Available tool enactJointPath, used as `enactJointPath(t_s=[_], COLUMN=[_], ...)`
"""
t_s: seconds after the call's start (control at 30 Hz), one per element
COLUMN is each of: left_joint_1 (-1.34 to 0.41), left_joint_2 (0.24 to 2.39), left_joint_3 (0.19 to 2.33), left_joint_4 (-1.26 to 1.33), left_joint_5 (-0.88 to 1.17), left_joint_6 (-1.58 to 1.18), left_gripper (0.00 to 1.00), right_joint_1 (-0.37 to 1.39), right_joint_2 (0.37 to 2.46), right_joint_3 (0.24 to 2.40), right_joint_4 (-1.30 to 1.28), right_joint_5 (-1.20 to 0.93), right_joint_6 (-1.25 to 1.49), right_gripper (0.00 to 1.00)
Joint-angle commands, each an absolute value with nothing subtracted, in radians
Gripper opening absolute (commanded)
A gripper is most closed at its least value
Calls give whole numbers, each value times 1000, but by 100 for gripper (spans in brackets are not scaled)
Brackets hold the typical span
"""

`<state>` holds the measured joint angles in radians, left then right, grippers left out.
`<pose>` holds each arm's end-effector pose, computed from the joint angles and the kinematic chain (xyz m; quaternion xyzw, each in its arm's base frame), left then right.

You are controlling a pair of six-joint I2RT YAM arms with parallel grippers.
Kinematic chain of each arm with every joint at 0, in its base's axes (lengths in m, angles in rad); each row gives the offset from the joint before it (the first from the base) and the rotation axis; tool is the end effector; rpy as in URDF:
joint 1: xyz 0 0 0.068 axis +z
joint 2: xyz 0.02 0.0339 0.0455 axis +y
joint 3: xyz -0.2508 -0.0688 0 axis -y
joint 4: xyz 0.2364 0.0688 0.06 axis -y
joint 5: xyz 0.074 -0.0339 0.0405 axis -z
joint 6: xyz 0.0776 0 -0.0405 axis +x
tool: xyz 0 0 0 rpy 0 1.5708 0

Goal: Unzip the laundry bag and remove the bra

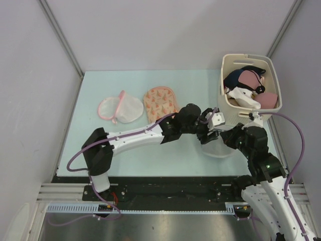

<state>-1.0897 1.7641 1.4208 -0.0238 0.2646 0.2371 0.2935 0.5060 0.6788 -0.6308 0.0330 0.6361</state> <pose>0.1902 -0.4083 0.2831 0.5620 0.5978 -0.3311 0.4660 0.1531 0.0436 0.2678 0.1533 0.8351 0.2242 0.4783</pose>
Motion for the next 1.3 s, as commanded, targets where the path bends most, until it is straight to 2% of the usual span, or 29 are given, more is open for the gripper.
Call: enactJointPath(t_s=[0.0,0.1,0.2,0.23,0.27,0.4,0.53,0.63,0.77,1.1,1.27], left_joint_1=[-1117,-1134,-1135,-1135,-1135,-1134,-1123,-1103,-1066,-1034,-1025], left_joint_2=[1825,1839,1839,1839,1839,1755,1599,1495,1401,1255,1224], left_joint_3=[1497,1491,1488,1488,1486,1392,1151,1048,990,900,881], left_joint_4=[-6,-5,-5,-14,-27,-60,85,147,175,317,342], left_joint_5=[224,238,220,201,171,121,97,90,124,215,226], left_joint_6=[270,282,282,287,296,356,387,376,348,242,195], left_gripper=[74,68,32,4,1,0,0,0,0,0,1], right_joint_1=[299,299,298,298,295,266,216,180,158,143,143], right_joint_2=[515,508,502,489,485,457,443,443,465,659,808], right_joint_3=[690,690,690,690,690,690,686,681,638,343,276], right_joint_4=[-595,-604,-621,-627,-637,-666,-690,-693,-649,-215,-9], right_joint_5=[12,12,14,20,26,32,54,54,32,-69,-153], right_joint_6=[638,632,618,618,617,637,634,626,623,696,739], right_gripper=[0,0,0,0,0,0,0,0,0,0,0])
